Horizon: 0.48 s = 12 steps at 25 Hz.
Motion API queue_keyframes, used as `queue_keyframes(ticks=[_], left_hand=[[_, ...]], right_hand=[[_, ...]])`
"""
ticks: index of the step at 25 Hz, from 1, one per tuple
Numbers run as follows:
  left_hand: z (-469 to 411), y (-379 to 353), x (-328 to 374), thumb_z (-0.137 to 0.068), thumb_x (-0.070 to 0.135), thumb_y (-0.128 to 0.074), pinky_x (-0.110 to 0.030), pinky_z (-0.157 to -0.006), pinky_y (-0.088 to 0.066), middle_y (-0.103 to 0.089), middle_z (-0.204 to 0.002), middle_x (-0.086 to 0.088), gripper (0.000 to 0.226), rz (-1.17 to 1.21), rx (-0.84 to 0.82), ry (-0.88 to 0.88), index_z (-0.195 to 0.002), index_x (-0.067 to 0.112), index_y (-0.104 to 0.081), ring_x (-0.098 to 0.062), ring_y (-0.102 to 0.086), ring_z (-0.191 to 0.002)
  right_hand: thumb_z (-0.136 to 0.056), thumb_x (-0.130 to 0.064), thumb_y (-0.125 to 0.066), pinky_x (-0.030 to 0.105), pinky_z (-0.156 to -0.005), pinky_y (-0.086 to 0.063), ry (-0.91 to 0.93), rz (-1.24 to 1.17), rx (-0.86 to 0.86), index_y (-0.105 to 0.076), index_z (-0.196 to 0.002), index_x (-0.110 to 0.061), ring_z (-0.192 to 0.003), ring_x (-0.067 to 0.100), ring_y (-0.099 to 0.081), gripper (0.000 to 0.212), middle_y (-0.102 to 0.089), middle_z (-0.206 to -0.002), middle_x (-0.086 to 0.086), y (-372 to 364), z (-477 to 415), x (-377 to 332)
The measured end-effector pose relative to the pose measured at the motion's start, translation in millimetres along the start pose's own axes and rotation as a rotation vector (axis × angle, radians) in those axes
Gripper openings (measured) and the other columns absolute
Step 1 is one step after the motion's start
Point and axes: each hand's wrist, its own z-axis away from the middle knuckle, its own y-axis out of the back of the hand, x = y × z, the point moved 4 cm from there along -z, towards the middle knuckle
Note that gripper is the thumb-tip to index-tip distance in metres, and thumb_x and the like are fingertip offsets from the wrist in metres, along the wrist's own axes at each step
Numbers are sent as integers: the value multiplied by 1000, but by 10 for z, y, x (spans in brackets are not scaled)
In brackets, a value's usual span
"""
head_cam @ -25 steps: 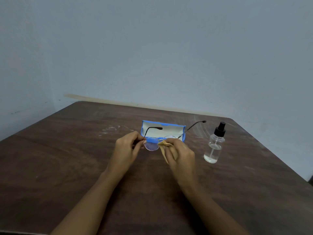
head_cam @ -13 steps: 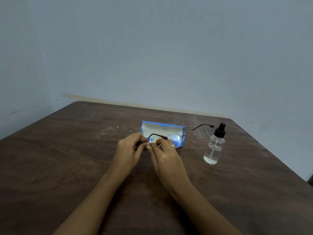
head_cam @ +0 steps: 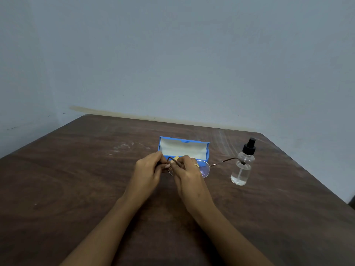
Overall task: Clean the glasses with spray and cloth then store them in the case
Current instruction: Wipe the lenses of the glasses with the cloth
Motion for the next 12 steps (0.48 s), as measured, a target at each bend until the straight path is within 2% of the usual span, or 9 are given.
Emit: queue_keyframes(ticks=[3,5,9,12], left_hand=[[-9,30,-55,-78,-8,-58,-9,-58,-49,-58,-65,9,38,94,53,81,-61,24,-45,1,-63,-69],[-16,41,-69,-79,-9,-58,-9,-58,-51,-60,-66,4,45,136,78,126,-60,29,-42,-5,-65,-70],[-25,55,-49,-77,-14,-53,-7,-58,-49,-63,-66,-17,45,98,93,104,-59,25,-40,-18,-64,-75],[-18,33,-58,-73,-5,-45,-29,-63,-54,-64,-69,-16,26,45,60,54,-61,18,-44,-22,-64,-67]], right_hand=[[-78,-5,-44,27,-54,-52,56,-5,-12,-68,-91,-9,-74,26,-60,28,-61,-86,9,-21,19,-20],[-76,-10,-38,27,-52,-52,68,21,-32,-67,-92,-9,-73,27,-59,33,-60,-84,9,-1,48,-49],[-70,-8,-57,23,-49,-48,-54,86,-43,-69,-81,-12,-71,21,-59,17,-59,-78,2,35,86,-29],[-60,-6,-78,19,-44,-33,-110,102,-8,-67,-69,-13,-63,17,-57,15,-57,-69,0,36,60,-18]])
